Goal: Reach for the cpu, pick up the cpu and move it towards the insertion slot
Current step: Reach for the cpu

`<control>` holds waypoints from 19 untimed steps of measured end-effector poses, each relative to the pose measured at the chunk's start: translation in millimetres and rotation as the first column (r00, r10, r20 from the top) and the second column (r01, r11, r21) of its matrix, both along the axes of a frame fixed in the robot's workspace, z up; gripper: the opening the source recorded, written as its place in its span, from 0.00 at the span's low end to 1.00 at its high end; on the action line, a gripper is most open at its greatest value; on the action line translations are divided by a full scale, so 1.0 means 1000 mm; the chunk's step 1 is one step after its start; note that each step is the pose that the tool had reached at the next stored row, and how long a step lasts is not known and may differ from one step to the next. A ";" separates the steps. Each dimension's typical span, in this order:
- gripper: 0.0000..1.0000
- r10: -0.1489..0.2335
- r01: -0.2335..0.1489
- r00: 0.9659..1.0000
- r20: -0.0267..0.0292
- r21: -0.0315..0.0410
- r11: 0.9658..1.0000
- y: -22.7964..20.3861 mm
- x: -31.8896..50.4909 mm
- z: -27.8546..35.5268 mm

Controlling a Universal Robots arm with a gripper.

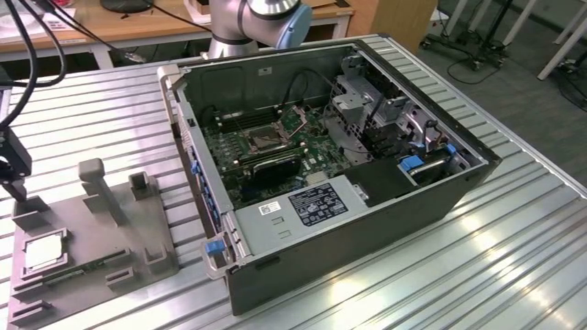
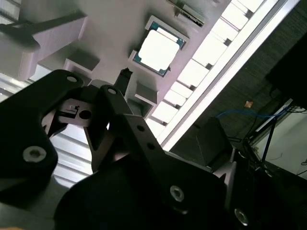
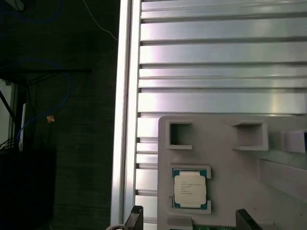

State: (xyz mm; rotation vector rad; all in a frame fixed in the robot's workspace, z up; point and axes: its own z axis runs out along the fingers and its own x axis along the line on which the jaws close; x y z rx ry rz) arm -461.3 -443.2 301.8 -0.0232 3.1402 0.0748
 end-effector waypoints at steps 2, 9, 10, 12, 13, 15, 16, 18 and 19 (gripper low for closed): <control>0.82 0.000 0.000 1.000 0.000 0.001 1.000 0.0000 0.0001 -0.0037; 0.82 0.000 0.000 1.000 0.000 0.015 1.000 0.0019 0.0000 -0.0148; 0.82 0.000 0.000 1.000 0.000 0.016 1.000 0.0019 0.0000 -0.0166; 0.82 0.000 0.000 1.000 0.000 0.016 1.000 0.0019 0.0000 -0.0203; 0.82 0.000 0.000 1.000 0.000 0.016 1.000 0.0019 0.0000 -0.0222; 0.82 0.000 0.000 1.000 0.000 0.016 1.000 0.0018 0.0000 -0.0258; 0.82 0.000 0.000 1.000 0.000 0.016 1.000 0.0018 0.0000 -0.0276; 0.82 0.000 0.000 1.000 0.000 0.016 1.000 0.0018 0.0000 -0.0312; 0.82 0.000 0.000 1.000 0.000 0.016 1.000 0.0018 0.0000 -0.0326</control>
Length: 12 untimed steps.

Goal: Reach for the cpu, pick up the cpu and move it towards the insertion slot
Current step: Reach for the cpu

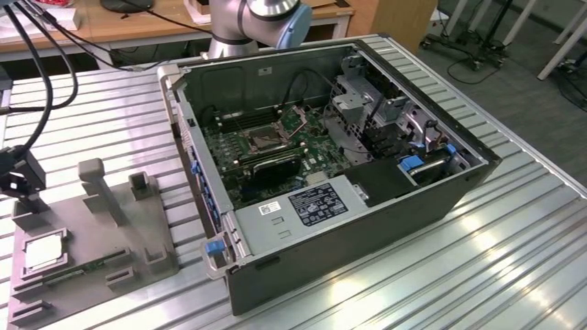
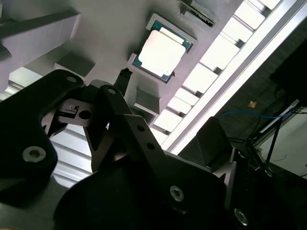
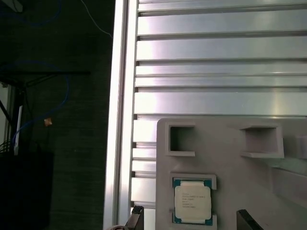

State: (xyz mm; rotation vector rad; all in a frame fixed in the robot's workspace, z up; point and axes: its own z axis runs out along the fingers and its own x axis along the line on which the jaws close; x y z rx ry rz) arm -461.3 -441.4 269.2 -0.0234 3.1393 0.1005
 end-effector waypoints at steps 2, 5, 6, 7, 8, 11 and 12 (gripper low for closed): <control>0.82 0.000 0.000 1.000 0.000 0.000 1.000 0.0000 0.0000 -0.0001; 0.82 0.000 0.000 1.000 0.000 0.000 1.000 0.0000 0.0000 -0.0006; 0.82 0.000 0.000 1.000 0.000 0.000 1.000 0.0000 0.0000 -0.0010; 0.82 0.000 0.000 1.000 0.000 0.000 1.000 0.0000 0.0000 -0.0010; 0.82 0.000 0.000 1.000 0.000 0.000 1.000 0.0000 0.0000 -0.0011; 0.82 0.000 0.000 1.000 0.000 0.000 1.000 0.0000 0.0000 -0.0011; 0.82 0.000 0.000 1.000 0.000 0.000 1.000 0.0000 0.0000 -0.0012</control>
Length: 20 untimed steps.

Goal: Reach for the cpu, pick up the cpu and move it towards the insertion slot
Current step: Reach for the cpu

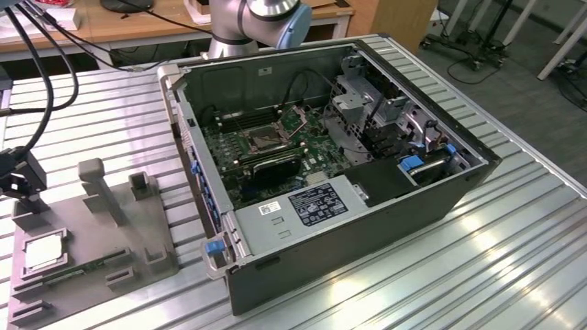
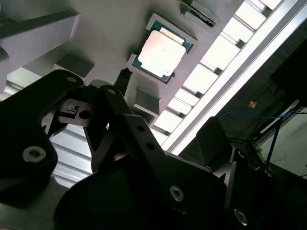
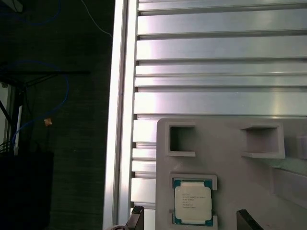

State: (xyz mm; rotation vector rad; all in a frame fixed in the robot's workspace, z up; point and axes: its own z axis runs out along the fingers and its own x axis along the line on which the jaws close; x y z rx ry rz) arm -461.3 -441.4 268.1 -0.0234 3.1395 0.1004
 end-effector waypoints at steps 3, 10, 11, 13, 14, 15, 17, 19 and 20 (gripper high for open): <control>0.82 0.000 0.000 1.000 0.000 0.000 1.000 0.0000 0.0000 -0.0009; 0.82 0.000 0.000 1.000 0.004 -0.002 1.000 -0.0001 0.0004 -0.0100; 0.82 -0.001 0.001 1.000 0.005 -0.003 1.000 -0.0001 0.0010 -0.0115; 0.82 -0.001 0.001 1.000 0.007 -0.003 1.000 0.0000 0.0018 -0.0151; 0.82 -0.001 0.001 1.000 0.007 -0.003 1.000 0.0000 0.0020 -0.0169; 0.82 -0.001 0.001 1.000 0.008 -0.003 1.000 0.0000 0.0020 -0.0187; 0.82 0.000 0.001 1.000 0.008 -0.003 1.000 -0.0004 0.0022 -0.0223; 0.82 0.000 0.000 1.000 0.008 -0.004 1.000 -0.0020 0.0021 -0.0258; 0.82 -0.001 0.001 1.000 0.008 -0.004 1.000 -0.0027 0.0021 -0.0277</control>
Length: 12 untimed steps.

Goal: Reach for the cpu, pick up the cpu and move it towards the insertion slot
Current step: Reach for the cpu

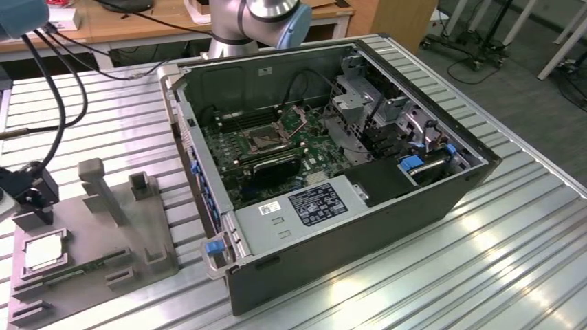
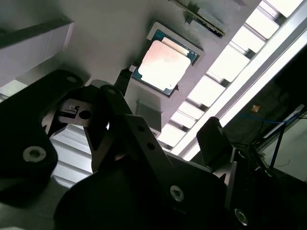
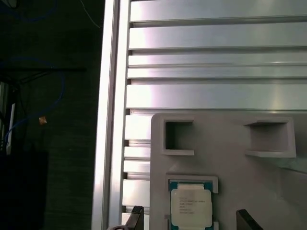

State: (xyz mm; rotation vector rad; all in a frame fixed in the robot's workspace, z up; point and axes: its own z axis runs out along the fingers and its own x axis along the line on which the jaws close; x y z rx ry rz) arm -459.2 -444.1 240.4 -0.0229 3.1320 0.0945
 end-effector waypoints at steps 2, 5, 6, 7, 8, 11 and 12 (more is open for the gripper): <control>0.82 0.000 0.000 1.000 0.000 0.000 1.000 -0.0008 0.0001 -0.0038; 0.82 0.000 0.000 1.000 0.000 0.000 1.000 -0.0013 0.0000 -0.0092; 0.82 0.000 0.000 1.000 0.000 0.000 1.000 -0.0014 0.0000 -0.0109; 0.82 0.000 0.000 1.000 0.000 0.000 1.000 -0.0014 0.0000 -0.0129; 0.82 0.000 0.000 1.000 0.000 0.000 1.000 -0.0014 0.0000 -0.0147; 0.82 0.000 0.000 1.000 0.000 0.000 1.000 -0.0016 0.0001 -0.0201; 0.82 0.000 0.000 1.000 0.000 0.000 1.000 -0.0017 0.0001 -0.0218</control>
